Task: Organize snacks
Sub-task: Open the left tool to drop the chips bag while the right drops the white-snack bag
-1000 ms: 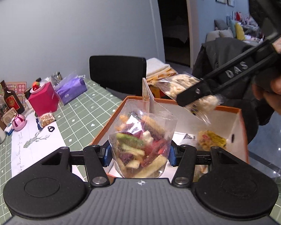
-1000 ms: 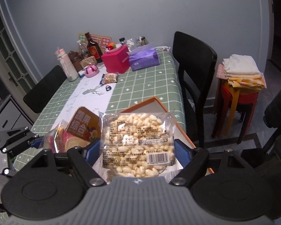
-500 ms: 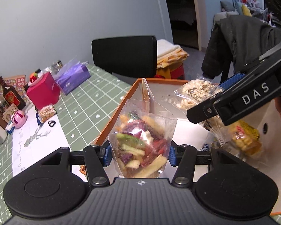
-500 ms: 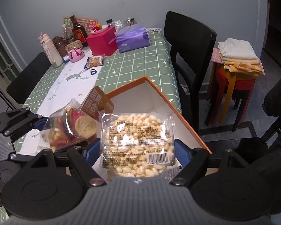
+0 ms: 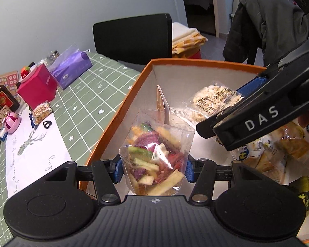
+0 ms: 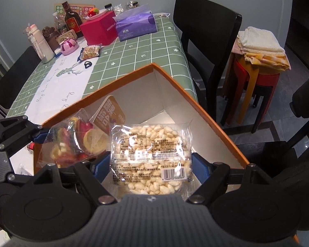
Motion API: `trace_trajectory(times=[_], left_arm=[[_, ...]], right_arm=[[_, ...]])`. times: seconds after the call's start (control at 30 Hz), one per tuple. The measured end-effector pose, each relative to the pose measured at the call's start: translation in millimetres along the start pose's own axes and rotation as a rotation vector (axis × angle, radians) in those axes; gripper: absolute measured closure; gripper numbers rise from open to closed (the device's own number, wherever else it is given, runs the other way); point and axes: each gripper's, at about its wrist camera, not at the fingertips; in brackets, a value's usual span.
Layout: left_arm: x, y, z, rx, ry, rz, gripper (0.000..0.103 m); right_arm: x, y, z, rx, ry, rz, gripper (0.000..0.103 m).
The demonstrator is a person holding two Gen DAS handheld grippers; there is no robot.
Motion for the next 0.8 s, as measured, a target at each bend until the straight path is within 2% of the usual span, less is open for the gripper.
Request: trace_trajectory(times=[0.47,0.53,0.63,0.73,0.8], left_arm=[[10,18,0,-0.001,-0.002,-0.066,0.04],[10,18,0,-0.006,-0.007,-0.065,0.035],[10,18,-2,0.0,-0.014,-0.061,0.034],[9,17,1,-0.024,0.007,-0.067,0.024],[9,14,2,-0.026,0.01,-0.055,0.022]], right_arm=[[5,32,-10,0.049,-0.018,-0.037,0.023],[4,32,-10,0.048,-0.009,-0.032,0.023],[3,30,-10,0.047,0.002,-0.021,0.022],[2,27,-10,0.034,0.019,-0.003,0.017],[2,25,-9,0.025,0.033,0.006,0.014]])
Point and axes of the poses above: each gripper's, at about its wrist camera, not at the fingertips, and y roughly the way its jaws point, z to its right, x to its underside, and after that the axes turned 4 degrees about z, right-handed
